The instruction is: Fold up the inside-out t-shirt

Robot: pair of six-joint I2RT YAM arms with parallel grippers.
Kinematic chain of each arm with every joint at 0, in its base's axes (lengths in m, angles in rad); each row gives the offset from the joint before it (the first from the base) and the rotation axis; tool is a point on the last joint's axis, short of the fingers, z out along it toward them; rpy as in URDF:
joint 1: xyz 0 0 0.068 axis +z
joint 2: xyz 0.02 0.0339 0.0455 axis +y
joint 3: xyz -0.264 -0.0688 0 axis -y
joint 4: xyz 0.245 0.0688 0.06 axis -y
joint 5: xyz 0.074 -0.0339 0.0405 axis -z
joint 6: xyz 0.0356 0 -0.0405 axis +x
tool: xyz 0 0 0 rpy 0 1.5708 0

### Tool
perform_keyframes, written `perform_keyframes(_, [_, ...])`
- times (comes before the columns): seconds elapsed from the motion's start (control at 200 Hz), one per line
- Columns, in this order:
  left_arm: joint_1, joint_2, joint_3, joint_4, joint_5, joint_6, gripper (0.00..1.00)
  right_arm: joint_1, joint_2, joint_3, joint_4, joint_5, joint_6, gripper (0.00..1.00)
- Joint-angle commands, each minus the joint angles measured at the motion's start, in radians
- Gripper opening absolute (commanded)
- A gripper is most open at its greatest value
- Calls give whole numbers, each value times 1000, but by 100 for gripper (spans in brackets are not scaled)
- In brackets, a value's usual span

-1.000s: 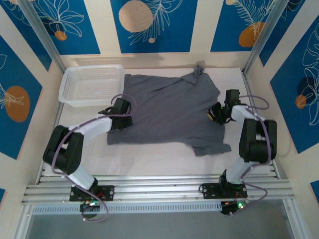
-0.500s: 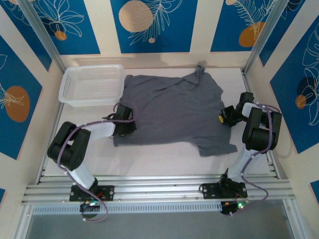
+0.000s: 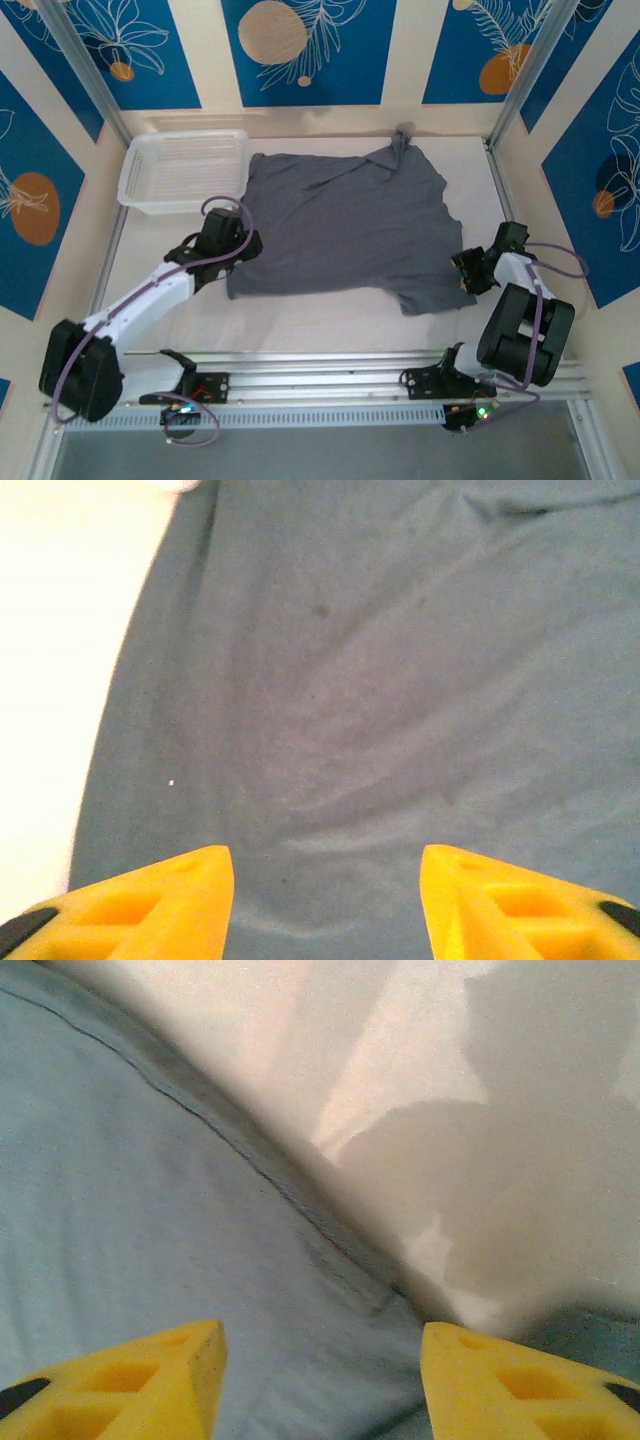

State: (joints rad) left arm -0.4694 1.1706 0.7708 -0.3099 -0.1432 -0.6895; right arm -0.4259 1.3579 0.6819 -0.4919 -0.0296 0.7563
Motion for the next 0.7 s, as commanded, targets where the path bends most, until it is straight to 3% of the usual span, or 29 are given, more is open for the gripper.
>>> perform_keyframes(0.0, [1, -71, -53, -78, -60, 42, 54, 3, -6, 7, 2, 49, -89, 56])
perform_keyframes(0.325, [20, -118, -85, -95, -112, 65, 59, 45, 145, 79, 24, 72, -100, 48])
perform_keyframes(0.365, [21, -117, -85, -102, -117, 61, 58, 49, 155, 83, 28, 75, -102, 42])
perform_keyframes(0.5, [28, -114, -87, -152, -134, 41, 57, 50, 181, 99, 28, 67, -103, 10])
perform_keyframes(0.58, [40, -105, -88, -197, -119, 22, 56, 50, 147, 91, 26, 79, -98, 0])
perform_keyframes(0.695, [56, -77, -101, -243, -58, -14, 55, 50, 38, 71, 8, 104, -77, 0])
